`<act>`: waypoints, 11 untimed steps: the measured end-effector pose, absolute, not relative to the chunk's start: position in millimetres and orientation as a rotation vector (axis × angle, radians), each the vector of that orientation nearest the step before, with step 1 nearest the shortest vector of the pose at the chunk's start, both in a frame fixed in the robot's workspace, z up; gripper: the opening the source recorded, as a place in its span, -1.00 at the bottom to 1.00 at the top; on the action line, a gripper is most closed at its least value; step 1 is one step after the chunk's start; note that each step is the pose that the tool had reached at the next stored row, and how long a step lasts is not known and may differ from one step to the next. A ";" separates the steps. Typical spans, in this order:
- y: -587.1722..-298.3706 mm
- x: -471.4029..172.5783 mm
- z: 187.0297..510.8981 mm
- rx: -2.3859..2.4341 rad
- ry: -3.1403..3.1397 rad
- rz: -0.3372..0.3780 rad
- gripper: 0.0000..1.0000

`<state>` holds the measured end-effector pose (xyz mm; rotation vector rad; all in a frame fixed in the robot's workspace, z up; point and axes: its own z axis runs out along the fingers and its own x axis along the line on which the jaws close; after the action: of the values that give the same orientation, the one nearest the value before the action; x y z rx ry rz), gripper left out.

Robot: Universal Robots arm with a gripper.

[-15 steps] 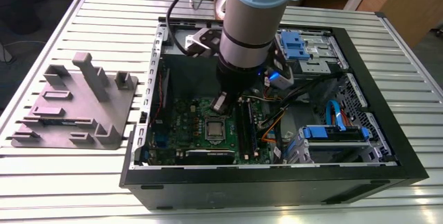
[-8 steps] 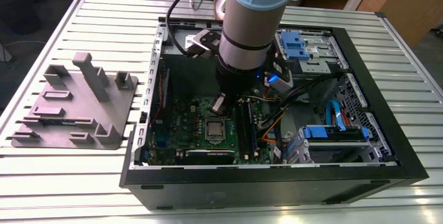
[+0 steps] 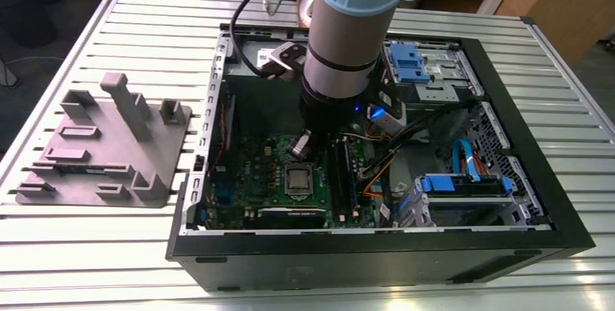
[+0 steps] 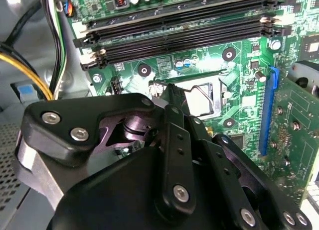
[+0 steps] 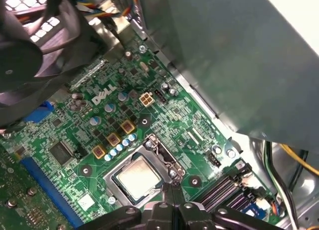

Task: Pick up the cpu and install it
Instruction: 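Install the first cpu locking lever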

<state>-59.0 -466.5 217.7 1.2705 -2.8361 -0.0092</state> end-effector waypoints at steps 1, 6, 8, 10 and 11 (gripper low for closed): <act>-466.5 -58.9 217.3 1.256 -2.843 -0.007 -0.80; -466.6 -59.0 215.8 1.197 -2.865 0.008 -0.80; -466.6 -59.0 215.4 1.178 -2.870 0.019 -0.80; -466.6 -59.0 214.8 1.156 -2.876 0.029 -0.80; -466.6 -59.0 214.5 1.145 -2.878 0.035 -0.80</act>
<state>-59.0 -466.6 214.5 1.1446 -2.8784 0.0347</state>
